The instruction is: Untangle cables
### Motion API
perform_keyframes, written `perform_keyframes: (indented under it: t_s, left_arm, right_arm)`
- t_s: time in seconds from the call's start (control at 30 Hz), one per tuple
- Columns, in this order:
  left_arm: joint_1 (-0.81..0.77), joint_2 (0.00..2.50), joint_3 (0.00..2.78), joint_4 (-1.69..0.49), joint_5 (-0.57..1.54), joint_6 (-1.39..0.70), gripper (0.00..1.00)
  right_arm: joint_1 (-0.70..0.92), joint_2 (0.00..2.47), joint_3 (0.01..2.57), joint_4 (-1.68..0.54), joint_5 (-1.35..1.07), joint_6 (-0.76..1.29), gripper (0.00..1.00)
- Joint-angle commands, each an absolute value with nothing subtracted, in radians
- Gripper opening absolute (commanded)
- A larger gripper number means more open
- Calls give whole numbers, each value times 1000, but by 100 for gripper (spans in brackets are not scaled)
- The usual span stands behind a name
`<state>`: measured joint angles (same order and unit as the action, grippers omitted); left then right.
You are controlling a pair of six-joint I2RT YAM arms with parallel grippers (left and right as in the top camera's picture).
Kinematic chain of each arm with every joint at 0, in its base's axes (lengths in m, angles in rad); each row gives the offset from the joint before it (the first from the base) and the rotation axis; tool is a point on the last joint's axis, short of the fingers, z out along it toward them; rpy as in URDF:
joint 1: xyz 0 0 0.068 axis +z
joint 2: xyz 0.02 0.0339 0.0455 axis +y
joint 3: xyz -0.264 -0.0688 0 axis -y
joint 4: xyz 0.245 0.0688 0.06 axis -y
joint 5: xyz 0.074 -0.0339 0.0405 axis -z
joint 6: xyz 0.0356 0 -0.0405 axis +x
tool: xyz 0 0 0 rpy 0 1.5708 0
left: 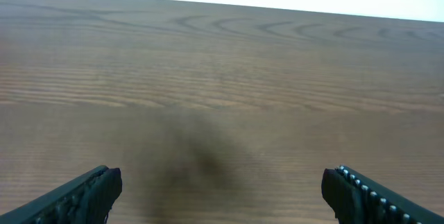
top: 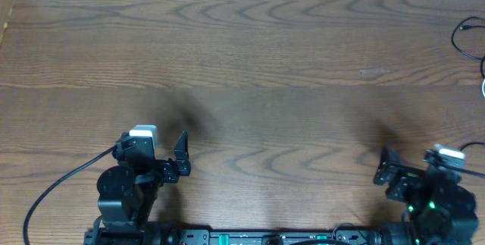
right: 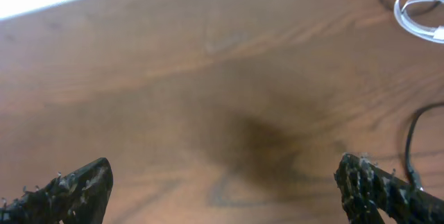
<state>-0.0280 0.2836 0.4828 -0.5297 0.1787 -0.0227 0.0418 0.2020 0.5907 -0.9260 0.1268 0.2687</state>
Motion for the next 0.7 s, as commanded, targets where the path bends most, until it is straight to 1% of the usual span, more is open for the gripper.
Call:
perform_keyframes:
  t_s: [0.0,0.13,0.3,0.37,0.67]
  left_arm:
    - [-24,278,481,-534,234,30,98]
    - [-24,278,481,-534,246,58,98]
    - [-24,278,481,-534,242,71,98]
    - [-24,278,481,-534,242,71,98]
    - [-24,278,481,-538,232,70,98]
  right_arm:
    - [47,200,545,-914,102,192,99]
    - [47,203,540,-884,101,159,99]
    - [47,203,528,-824,231,186,99]
    - [47,203,519,-803,245,186,99]
    - [47,203,515,-784,297,186,99]
